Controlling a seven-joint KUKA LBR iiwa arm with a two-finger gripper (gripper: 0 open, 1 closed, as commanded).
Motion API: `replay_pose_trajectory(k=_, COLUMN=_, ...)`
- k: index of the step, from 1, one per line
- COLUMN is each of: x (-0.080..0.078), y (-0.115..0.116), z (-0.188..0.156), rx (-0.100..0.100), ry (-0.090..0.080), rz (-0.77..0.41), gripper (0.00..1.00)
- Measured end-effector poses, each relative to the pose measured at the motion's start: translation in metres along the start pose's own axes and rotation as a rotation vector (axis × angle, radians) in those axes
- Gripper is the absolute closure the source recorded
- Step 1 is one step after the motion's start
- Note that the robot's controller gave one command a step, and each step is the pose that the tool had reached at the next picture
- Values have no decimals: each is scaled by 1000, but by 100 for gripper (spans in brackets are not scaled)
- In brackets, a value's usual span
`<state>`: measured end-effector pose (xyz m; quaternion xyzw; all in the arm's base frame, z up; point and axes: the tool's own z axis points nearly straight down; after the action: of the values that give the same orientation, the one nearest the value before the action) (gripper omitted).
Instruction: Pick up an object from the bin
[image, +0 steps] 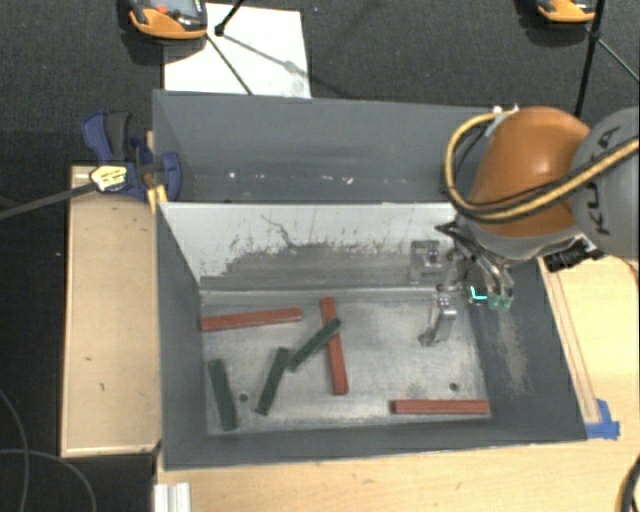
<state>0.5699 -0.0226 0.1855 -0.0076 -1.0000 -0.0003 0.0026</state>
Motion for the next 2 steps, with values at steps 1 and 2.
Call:
replay_pose_trajectory(k=1, x=-2, y=0, z=-4, rx=0, ry=-8, rz=-1, gripper=0)
replay_pose_trajectory(k=2, x=12, y=32, z=34, rx=2, ry=-12, rz=-84, gripper=0)
